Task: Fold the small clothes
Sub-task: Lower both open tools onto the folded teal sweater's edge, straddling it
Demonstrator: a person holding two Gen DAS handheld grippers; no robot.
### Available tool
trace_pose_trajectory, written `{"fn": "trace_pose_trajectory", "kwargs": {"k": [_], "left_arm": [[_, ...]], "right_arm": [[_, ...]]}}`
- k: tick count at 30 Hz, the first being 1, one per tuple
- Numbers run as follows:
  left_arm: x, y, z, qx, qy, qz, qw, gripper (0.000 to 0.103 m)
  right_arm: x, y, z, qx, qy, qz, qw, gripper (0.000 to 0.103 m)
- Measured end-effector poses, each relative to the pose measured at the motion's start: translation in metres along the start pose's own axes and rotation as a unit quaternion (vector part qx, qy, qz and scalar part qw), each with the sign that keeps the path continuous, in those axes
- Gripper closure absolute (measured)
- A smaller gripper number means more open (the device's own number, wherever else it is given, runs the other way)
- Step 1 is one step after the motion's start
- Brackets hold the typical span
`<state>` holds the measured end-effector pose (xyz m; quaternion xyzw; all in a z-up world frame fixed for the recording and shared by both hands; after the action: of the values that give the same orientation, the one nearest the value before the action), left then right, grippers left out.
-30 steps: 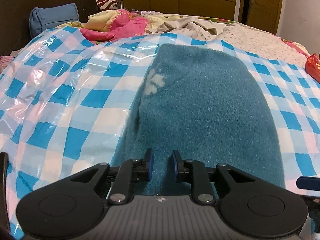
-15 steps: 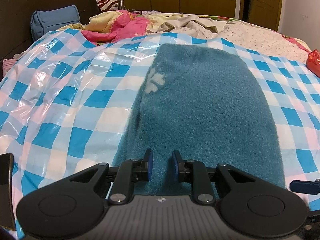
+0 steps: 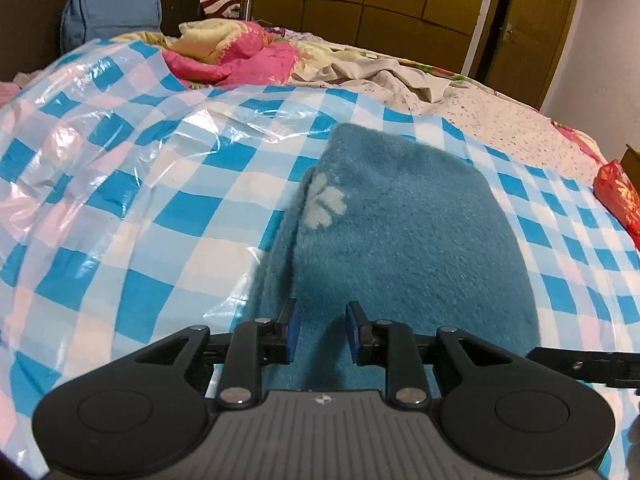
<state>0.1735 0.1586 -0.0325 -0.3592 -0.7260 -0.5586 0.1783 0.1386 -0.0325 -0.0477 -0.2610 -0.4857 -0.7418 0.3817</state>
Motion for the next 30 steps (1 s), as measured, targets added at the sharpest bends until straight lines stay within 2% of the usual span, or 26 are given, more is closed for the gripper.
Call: {"fn": "trace_pose_trajectory", "kwargs": {"k": [2, 6, 9, 16, 19, 23, 30], "left_arm": [[-0.004, 0.004, 0.007, 0.014, -0.012, -0.006, 0.9998, 0.064], [-0.006, 0.015, 0.015, 0.036, -0.058, -0.023, 0.9974, 0.062], [-0.020, 0.021, 0.019, 0.039, -0.071, -0.011, 0.9966, 0.058], [-0.044, 0.019, 0.029, 0.062, -0.122, 0.006, 0.9906, 0.049], [-0.045, 0.015, 0.029, 0.067, -0.125, 0.006, 0.9898, 0.048], [-0.041, 0.008, 0.019, 0.073, -0.133, 0.010, 0.9883, 0.049], [-0.037, -0.014, -0.029, 0.046, -0.153, 0.031, 0.9866, 0.048]], "right_arm": [[-0.013, 0.003, 0.003, -0.004, 0.004, 0.011, 1.000, 0.036], [-0.033, 0.010, -0.001, -0.061, 0.048, 0.034, 0.996, 0.034], [-0.046, 0.012, -0.002, -0.073, 0.061, 0.044, 0.995, 0.026], [-0.063, 0.019, 0.008, -0.086, 0.091, 0.055, 0.991, 0.020], [-0.068, 0.018, 0.013, -0.081, 0.087, 0.055, 0.991, 0.023], [-0.059, 0.016, 0.011, -0.055, 0.073, 0.061, 0.994, 0.038], [-0.031, 0.009, -0.015, -0.051, 0.067, 0.072, 0.994, 0.043]]}}
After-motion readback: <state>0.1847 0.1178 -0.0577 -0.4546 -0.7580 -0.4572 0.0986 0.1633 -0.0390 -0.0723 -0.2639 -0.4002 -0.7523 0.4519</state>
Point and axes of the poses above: each gripper's, at about its wrist camera, not at the fingertips, and x roughly against the way its jaws point, z to its left, y to its top, the point moved 9 cm from there along -x, roughly the way its jaws point, and after that the axes turned 11 degrees about -y, right-handed, at the moved point
